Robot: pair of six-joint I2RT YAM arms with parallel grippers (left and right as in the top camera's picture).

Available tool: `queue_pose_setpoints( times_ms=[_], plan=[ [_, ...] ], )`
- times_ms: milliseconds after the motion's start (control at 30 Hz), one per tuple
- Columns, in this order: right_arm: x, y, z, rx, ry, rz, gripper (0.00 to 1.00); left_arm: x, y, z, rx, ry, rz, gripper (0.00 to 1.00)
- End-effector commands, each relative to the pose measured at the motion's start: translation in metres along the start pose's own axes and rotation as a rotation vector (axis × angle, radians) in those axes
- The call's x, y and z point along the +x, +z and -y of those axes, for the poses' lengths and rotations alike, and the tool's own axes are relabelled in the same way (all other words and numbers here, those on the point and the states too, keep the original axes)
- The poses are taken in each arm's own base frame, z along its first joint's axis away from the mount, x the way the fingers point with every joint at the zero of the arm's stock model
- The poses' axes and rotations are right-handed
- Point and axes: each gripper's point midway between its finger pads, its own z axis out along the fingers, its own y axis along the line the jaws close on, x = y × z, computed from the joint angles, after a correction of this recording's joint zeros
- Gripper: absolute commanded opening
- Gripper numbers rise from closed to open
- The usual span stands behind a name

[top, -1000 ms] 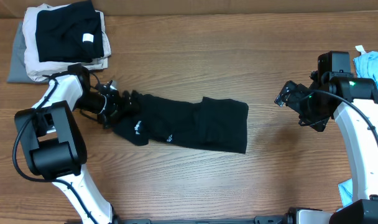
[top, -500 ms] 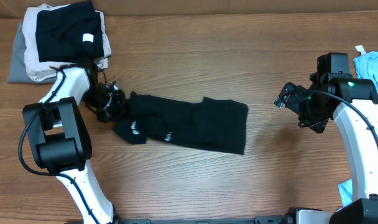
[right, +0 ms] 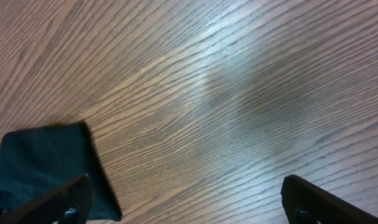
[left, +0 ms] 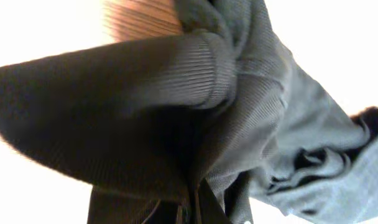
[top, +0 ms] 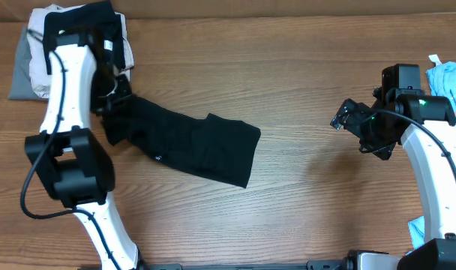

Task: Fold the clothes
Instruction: 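Grasp the strip's left end and fold it rightward with the left gripper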

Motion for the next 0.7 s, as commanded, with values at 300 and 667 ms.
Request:
queue_pose_setpoints(
  times_ms=[300, 667],
  plan=[
    [0.001, 0.003, 0.001, 0.003, -0.004, -0.007, 1.00, 0.067, 0.008, 0.130, -0.039, 0.368, -0.013, 0.04],
    [0.003, 0.003, -0.003, -0.022, -0.004, -0.021, 1.00, 0.127, 0.030, 0.201, 0.000, 0.551, -0.036, 0.04]
  ],
)
